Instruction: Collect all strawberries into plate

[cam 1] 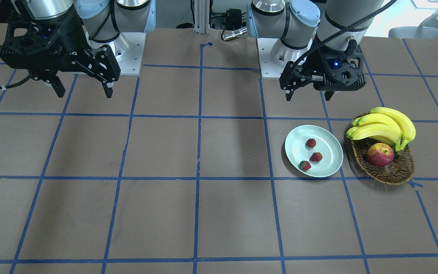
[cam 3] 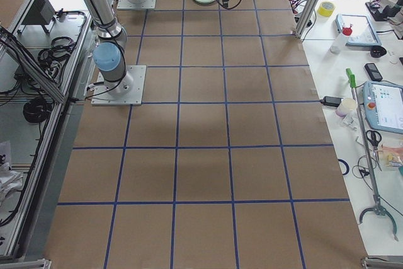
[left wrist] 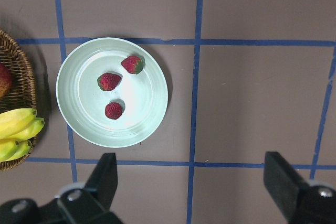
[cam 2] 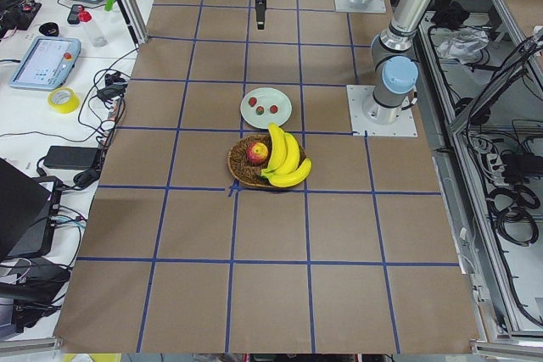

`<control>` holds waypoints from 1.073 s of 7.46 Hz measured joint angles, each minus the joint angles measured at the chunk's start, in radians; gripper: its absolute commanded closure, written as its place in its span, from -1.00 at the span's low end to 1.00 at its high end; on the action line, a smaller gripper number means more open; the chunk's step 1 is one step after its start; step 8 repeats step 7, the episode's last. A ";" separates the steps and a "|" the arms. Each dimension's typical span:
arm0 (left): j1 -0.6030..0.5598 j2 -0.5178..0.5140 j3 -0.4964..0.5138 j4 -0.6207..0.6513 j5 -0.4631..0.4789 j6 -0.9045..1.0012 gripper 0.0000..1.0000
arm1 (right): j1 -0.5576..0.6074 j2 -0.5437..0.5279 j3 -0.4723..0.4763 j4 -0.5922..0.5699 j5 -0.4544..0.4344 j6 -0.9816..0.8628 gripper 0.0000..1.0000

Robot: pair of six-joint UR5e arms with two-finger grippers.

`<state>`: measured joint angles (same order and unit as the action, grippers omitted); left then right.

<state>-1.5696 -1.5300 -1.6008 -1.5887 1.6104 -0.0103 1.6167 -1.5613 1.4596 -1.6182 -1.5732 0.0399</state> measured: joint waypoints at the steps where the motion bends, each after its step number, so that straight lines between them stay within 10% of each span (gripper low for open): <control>1: 0.000 0.009 0.017 -0.039 0.002 0.005 -1.00 | -0.004 0.000 -0.010 0.011 0.001 0.000 -1.00; 8: 0.005 0.016 0.023 -0.077 0.012 0.033 -1.00 | -0.038 0.002 -0.065 0.106 0.004 0.000 -1.00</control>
